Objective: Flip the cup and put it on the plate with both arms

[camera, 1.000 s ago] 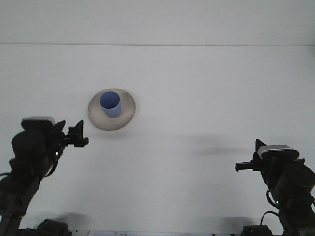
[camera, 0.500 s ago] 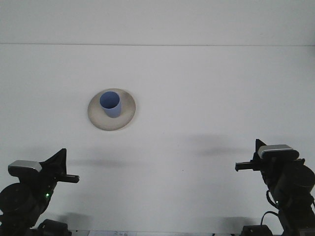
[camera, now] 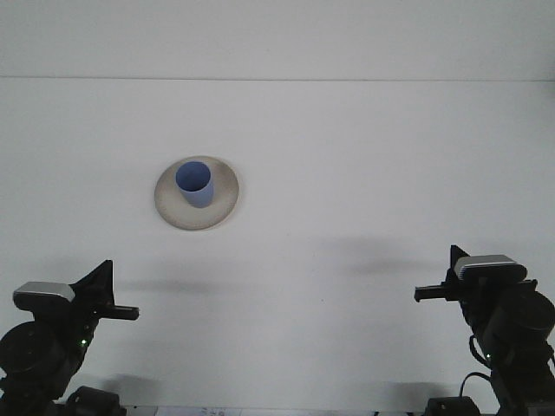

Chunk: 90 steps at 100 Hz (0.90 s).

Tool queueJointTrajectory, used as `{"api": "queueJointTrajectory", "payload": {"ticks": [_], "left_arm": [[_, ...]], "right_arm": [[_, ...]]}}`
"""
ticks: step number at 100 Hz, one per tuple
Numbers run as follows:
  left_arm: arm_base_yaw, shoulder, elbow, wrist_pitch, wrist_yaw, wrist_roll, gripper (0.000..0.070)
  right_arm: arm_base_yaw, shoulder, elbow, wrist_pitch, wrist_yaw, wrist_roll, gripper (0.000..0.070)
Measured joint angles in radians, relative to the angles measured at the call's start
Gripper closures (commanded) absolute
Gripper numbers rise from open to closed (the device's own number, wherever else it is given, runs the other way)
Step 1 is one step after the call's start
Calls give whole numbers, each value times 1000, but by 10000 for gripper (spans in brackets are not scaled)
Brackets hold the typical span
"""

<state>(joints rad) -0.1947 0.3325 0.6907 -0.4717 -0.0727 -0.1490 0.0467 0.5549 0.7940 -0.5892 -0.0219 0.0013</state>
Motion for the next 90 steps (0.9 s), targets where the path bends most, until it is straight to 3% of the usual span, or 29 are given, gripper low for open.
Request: {"api": "queueJointTrajectory", "payload": {"ticks": [13, 24, 37, 61, 90], "left_arm": [[0, 0, -2, 19, -1, 10, 685], [14, -13, -47, 157, -5, 39, 685], [65, -63, -168, 275, 0, 62, 685], [149, -224, -427, 344, 1, 56, 685], [151, -327, -590, 418, 75, 50, 685]], "right_arm": [[0, 0, 0, 0, 0, 0, 700], [0, 0, 0, 0, 0, 0, 700], [0, 0, 0, 0, 0, 0, 700], [0, 0, 0, 0, 0, 0, 700], [0, 0, 0, 5, 0, 0, 700]]}}
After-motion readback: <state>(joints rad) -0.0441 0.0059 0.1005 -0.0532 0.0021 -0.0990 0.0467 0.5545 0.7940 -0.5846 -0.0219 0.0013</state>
